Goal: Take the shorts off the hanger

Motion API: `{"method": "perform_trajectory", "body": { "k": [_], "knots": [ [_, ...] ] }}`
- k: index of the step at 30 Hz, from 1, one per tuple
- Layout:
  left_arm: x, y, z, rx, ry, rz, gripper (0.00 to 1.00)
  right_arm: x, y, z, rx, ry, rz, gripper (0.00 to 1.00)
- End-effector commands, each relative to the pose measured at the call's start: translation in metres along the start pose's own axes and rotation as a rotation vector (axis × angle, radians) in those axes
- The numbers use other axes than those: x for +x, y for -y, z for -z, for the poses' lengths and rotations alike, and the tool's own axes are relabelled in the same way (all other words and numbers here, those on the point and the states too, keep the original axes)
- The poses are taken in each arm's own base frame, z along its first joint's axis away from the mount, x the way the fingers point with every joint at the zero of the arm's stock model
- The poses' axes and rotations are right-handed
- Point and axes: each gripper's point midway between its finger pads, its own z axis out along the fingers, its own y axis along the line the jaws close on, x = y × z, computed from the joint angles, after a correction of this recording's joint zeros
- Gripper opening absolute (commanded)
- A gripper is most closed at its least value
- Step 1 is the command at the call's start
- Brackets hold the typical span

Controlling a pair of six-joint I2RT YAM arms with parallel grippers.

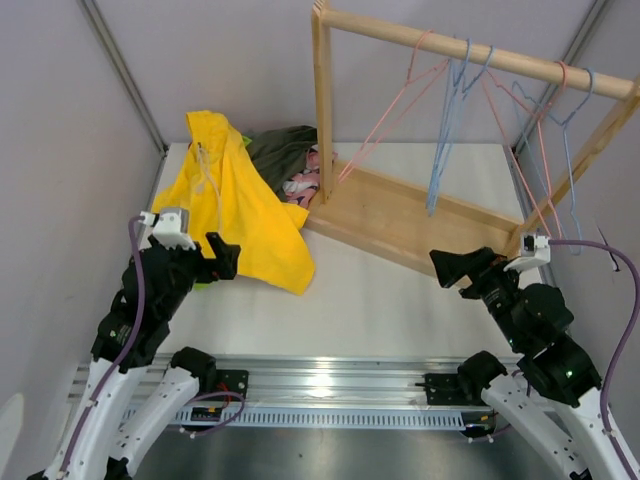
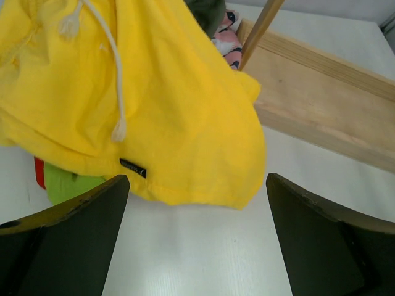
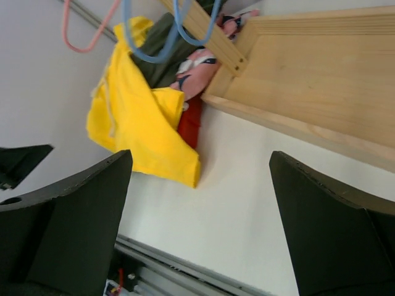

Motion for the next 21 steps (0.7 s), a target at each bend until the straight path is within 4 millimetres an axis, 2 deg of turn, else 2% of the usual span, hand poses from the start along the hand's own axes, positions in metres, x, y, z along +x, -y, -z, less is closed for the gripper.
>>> {"method": "perform_trajectory", "body": {
  "k": [1,3,4,6,9,11,15,21],
  "knots": [
    [0.025,-0.014,0.005,-0.044,-0.004,0.023,0.99,0.002,0.032,0.013,0.099,0.044,0.060,0.99],
    [0.017,-0.010,0.017,-0.018,0.058,0.035,0.99,0.002,0.048,0.017,0.158,0.071,0.083,0.99],
    [0.022,-0.006,0.016,0.017,0.057,0.031,0.99,0.003,0.055,0.019,0.183,0.077,0.091,0.99],
    [0.019,-0.007,0.017,0.024,0.107,0.023,0.99,-0.004,0.060,0.025,0.201,0.119,0.083,0.99],
    [0.021,-0.019,0.016,-0.042,0.107,0.020,0.99,-0.013,0.057,0.030,0.191,0.155,0.085,1.00],
    [0.022,-0.021,0.016,-0.053,0.101,0.025,0.99,-0.028,0.050,0.037,0.189,0.179,0.103,0.99],
    [0.023,-0.019,0.014,-0.042,0.097,0.018,0.99,-0.042,0.064,0.047,0.273,0.233,0.116,1.00],
    [0.024,-0.018,0.013,-0.039,0.091,0.012,0.99,-0.036,0.059,0.043,0.223,0.227,0.104,0.99]
  ]
}}
